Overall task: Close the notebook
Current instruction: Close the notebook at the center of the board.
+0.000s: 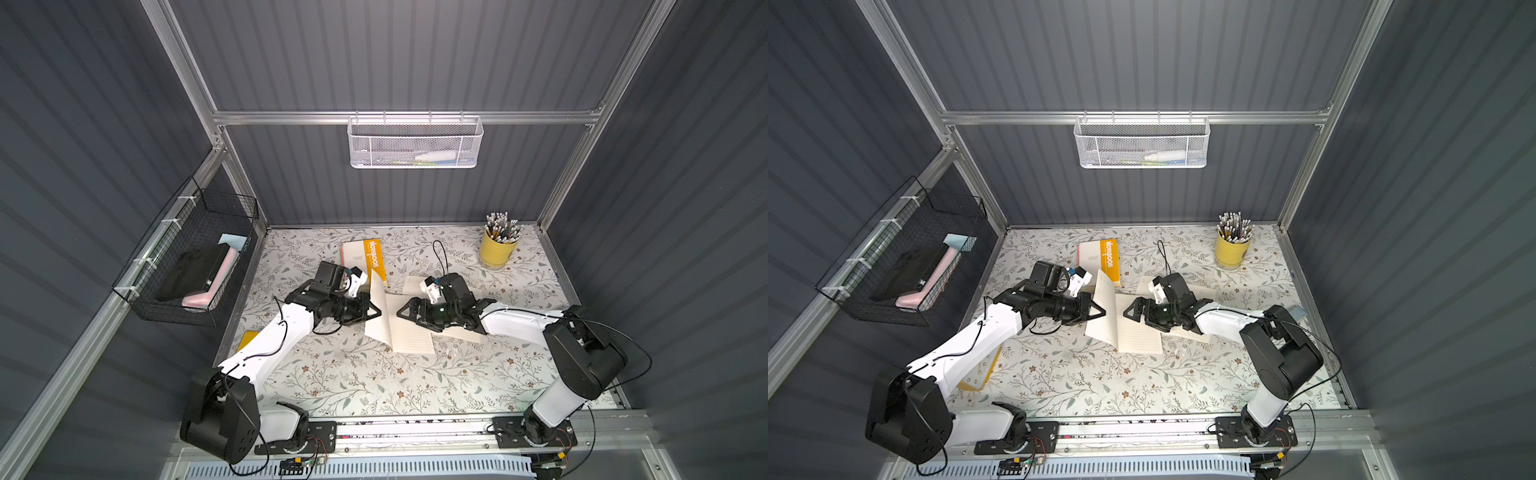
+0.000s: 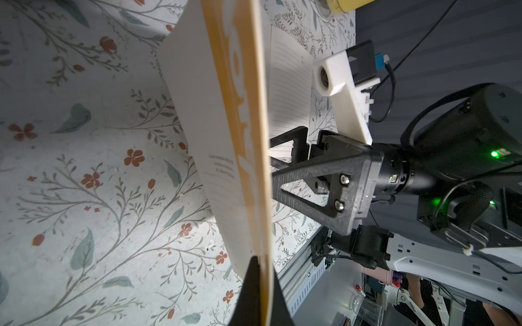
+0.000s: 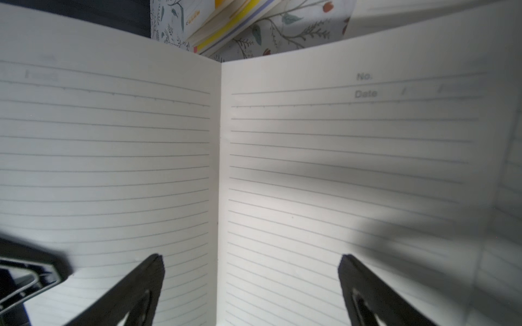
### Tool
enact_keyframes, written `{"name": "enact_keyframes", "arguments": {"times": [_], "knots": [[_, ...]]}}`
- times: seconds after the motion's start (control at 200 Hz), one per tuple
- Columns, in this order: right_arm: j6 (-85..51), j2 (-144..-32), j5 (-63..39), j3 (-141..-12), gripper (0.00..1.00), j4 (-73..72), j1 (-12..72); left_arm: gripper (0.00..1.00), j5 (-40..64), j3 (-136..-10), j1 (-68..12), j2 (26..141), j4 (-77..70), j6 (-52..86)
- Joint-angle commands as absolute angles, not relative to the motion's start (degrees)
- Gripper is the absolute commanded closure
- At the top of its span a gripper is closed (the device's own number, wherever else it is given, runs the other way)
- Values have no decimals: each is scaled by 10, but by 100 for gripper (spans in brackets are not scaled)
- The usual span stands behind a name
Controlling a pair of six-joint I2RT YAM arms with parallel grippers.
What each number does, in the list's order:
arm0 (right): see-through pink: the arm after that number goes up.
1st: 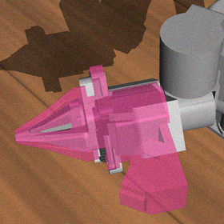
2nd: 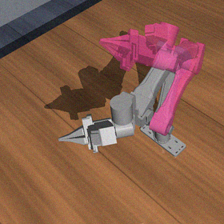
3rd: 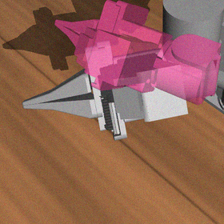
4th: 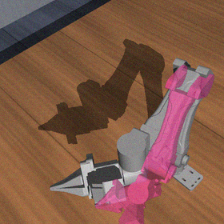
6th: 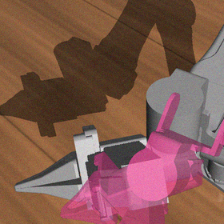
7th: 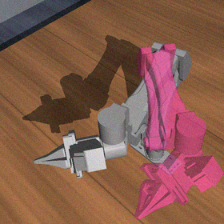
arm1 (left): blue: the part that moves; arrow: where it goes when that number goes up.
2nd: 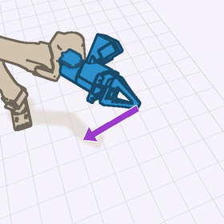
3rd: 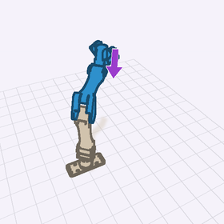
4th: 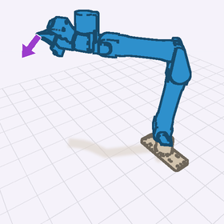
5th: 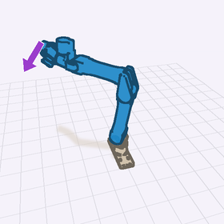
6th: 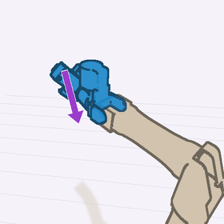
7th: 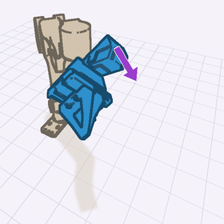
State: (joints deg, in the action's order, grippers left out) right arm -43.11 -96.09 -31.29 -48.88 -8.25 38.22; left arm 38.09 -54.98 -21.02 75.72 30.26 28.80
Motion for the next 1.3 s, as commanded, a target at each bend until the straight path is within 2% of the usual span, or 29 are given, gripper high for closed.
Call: {"name": "enact_keyframes", "arguments": {"times": [0.0, 0.625, 0.765, 0.925, 1.296], "knots": [[-443, -974, -322, -490, 1, -112, 391, 100, 358, -569, -203, 745, 359, 271], [-436, -1025, -323, -482, 1, -130, 402, 100, 315, -574, -199, 739, 389, 276], [-436, -1029, -325, -483, 1, -131, 404, 90, 327, -571, -199, 746, 375, 266], [-435, -1028, -324, -485, 1, -127, 404, 75, 350, -567, -199, 757, 332, 272], [-430, -1024, -325, -488, 1, -121, 404, 71, 399, -569, -225, 797, 217, 308]]}}
